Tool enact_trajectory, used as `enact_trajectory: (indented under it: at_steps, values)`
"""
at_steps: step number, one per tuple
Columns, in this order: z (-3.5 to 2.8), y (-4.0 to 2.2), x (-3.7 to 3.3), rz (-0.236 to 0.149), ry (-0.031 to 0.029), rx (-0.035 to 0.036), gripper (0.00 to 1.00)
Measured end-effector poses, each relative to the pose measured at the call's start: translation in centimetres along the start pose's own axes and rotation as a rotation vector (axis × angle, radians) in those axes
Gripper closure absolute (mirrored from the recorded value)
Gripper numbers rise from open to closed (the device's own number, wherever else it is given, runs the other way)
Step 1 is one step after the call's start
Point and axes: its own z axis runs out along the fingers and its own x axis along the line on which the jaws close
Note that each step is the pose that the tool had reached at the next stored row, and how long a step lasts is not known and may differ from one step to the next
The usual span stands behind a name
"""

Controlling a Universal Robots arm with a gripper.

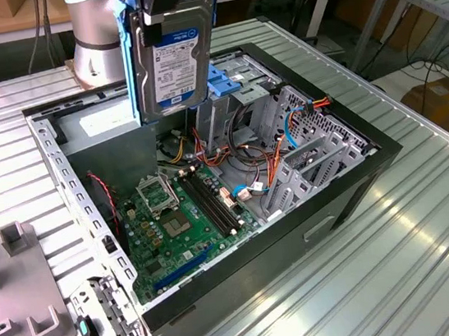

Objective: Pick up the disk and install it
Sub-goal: 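Insert the disk into the insertion slot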

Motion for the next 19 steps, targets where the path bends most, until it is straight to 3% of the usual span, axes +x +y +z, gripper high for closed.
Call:
enact_trajectory:
  at_steps: [6, 12, 19]
  values:
    - [0.13, -0.63, 0.45, 0.000, 0.0001, 0.0000, 0.63]
    - [0.47, -1.19, 2.42, 0.000, 0.0001, -0.0041, 0.63]
    - [0.73, -1.34, 4.13, 0.000, 0.0001, -0.0044, 0.63]
